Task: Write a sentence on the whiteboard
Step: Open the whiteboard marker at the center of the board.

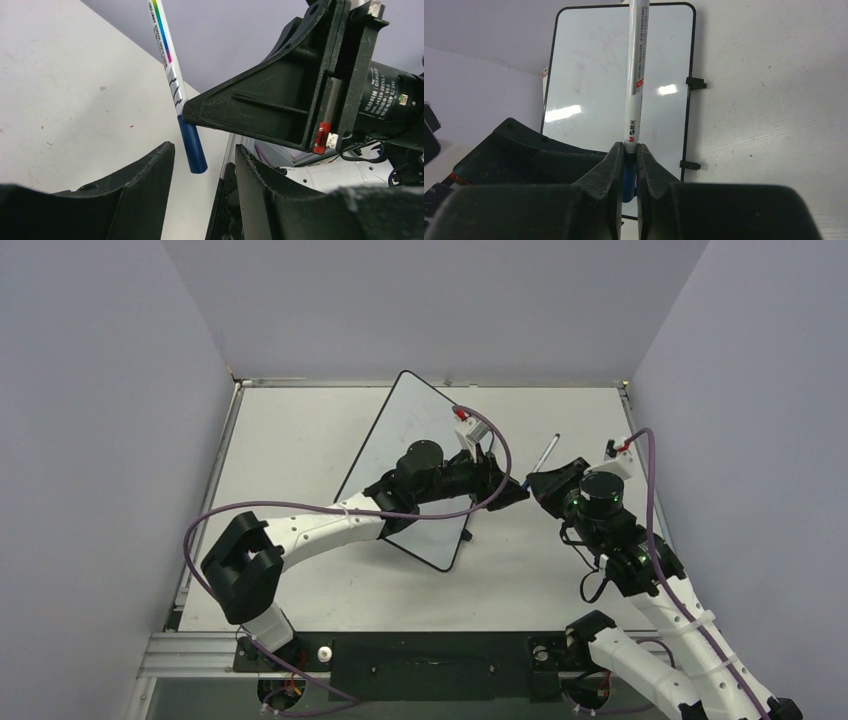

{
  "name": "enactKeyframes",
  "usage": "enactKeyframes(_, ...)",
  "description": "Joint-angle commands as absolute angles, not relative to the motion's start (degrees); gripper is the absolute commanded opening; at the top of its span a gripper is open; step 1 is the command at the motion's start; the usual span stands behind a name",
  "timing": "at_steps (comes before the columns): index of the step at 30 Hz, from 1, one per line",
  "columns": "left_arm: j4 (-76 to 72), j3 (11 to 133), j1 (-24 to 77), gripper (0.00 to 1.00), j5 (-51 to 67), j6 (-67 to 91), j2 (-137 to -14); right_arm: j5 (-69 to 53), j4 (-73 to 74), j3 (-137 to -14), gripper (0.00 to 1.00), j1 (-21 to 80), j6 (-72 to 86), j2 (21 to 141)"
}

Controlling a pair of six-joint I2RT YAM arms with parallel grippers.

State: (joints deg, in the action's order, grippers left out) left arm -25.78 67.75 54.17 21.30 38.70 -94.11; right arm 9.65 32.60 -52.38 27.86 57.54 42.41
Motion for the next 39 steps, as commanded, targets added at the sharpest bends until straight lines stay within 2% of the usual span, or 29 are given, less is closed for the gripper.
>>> enactKeyframes(1, -27.57, 71.62, 54.58, 0.44, 22.02, 37.42, -95.35, 8.95, 29.78, -53.79, 0.00, 28.54, 57.83, 41.33)
enactKeyframes(8, -26.01, 73.23, 54.67, 0.36, 22.12, 36.46, -96.89, 7.74, 29.58, -53.87, 0.00, 29.63, 58.09, 41.06)
enactKeyframes(10, -26.14, 73.36, 54.67, 0.30, 22.14, 36.29, -97.08, 7.60, 29.59, -53.91, 0.00, 30.06, 58.13, 40.99)
enactKeyframes(13, -26.31, 73.59, 54.69, 0.01, 22.56, 36.18, -97.22, 7.06, 29.61, -53.96, 0.00, 30.49, 58.23, 41.08)
enactKeyframes(17, -24.54, 74.01, 54.80, 0.00, 23.69, 34.38, -96.80, 5.91, 29.88, -54.16, 0.00, 30.96, 56.91, 41.11)
enactKeyframes(19, -21.82, 73.42, 54.76, 0.00, 24.13, 32.28, -95.58, 5.31, 31.48, -55.50, 0.19, 30.85, 54.90, 41.21)
enactKeyframes(20, -21.02, 73.14, 54.71, 0.00, 24.29, 31.30, -94.99, 5.38, 32.94, -55.96, 0.44, 30.81, 53.50, 41.17)
enactKeyframes(22, -18.11, 72.49, 54.56, 0.00, 24.35, 27.37, -93.22, 6.46, 35.47, -57.27, 0.74, 30.40, 52.14, 40.84)
enactKeyframes(24, -16.02, 72.07, 54.42, 0.00, 25.44, 24.99, -91.71, 6.97, 36.72, -57.95, 0.82, 29.66, 50.62, 40.14)
enactKeyframes(26, -14.49, 71.76, 54.40, 0.00, 27.04, 22.81, -90.43, 6.06, 37.14, -58.29, 0.82, 28.89, 49.60, 39.75)
enactKeyframes(34, -16.42, 66.33, 54.49, 0.00, 31.73, 16.62, -84.49, -1.39, 35.85, -57.76, 0.70, 27.62, 48.35, 39.64)
enactKeyframes(39, -12.94, 66.81, 54.60, 0.00, 32.85, 12.37, -83.12, -11.00, 31.46, -55.89, 0.53, 27.49, 48.42, 40.13)
